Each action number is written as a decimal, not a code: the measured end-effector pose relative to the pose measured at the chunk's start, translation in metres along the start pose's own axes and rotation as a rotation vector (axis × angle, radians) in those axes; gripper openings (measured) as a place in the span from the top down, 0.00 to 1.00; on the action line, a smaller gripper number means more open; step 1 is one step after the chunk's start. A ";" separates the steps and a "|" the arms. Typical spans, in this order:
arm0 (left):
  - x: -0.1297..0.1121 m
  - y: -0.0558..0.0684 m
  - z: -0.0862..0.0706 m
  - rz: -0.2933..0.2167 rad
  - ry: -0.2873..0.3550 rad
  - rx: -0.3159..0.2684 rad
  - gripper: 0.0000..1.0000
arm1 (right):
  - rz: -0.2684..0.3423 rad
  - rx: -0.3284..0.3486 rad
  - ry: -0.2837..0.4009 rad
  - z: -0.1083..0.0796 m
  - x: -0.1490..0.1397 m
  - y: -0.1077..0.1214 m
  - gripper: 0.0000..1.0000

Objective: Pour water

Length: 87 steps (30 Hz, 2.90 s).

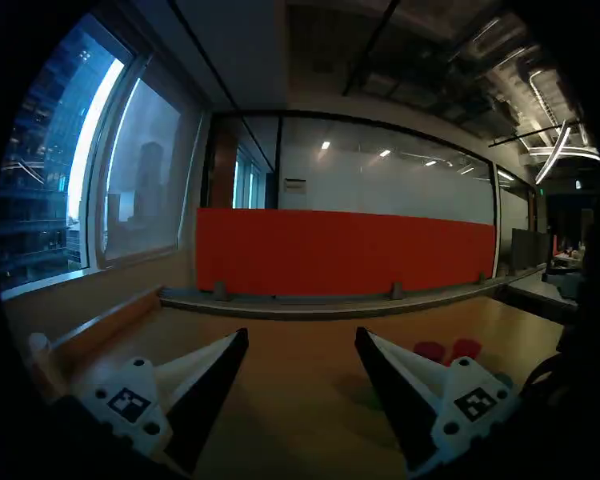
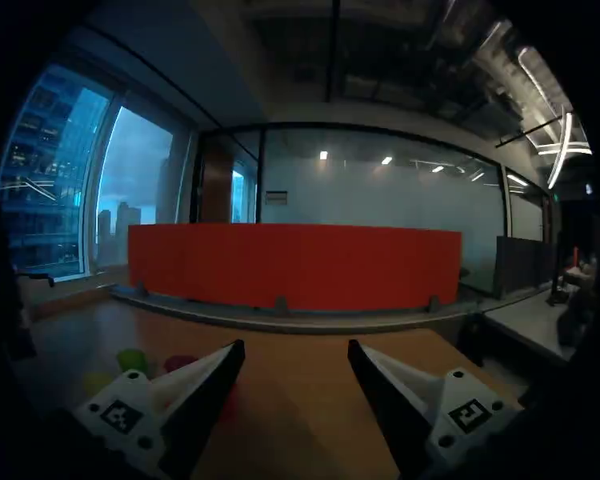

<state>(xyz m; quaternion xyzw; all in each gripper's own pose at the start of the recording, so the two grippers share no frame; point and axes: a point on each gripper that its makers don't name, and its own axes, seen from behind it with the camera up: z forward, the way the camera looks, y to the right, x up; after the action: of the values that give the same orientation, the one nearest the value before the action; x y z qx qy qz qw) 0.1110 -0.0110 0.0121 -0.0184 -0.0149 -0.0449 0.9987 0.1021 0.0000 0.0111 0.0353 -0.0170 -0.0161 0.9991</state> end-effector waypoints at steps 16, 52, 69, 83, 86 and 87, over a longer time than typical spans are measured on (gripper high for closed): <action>0.086 0.023 0.010 0.002 0.026 -0.101 0.00 | -0.005 0.064 -0.003 0.007 0.066 -0.011 0.00; 0.084 0.092 0.004 0.040 -0.038 -0.469 0.00 | 0.001 0.456 -0.017 -0.015 0.080 -0.084 0.00; 0.053 0.094 0.020 0.068 -0.109 -0.522 0.00 | -0.103 0.596 -0.126 -0.032 0.043 -0.112 0.00; 0.020 0.100 0.038 0.116 -0.170 -0.562 0.00 | -0.132 0.664 -0.246 -0.040 -0.006 -0.127 0.00; 0.009 0.100 0.044 0.121 -0.193 -0.564 0.00 | -0.134 0.674 -0.272 -0.040 -0.018 -0.130 0.00; 0.004 0.099 0.046 0.122 -0.203 -0.566 0.00 | -0.134 0.677 -0.281 -0.041 -0.022 -0.131 0.00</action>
<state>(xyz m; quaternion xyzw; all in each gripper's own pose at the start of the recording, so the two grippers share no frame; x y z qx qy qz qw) 0.1232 0.0894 0.0543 -0.3012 -0.1004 0.0148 0.9481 0.0779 -0.1270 -0.0394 0.3620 -0.1561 -0.0799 0.9155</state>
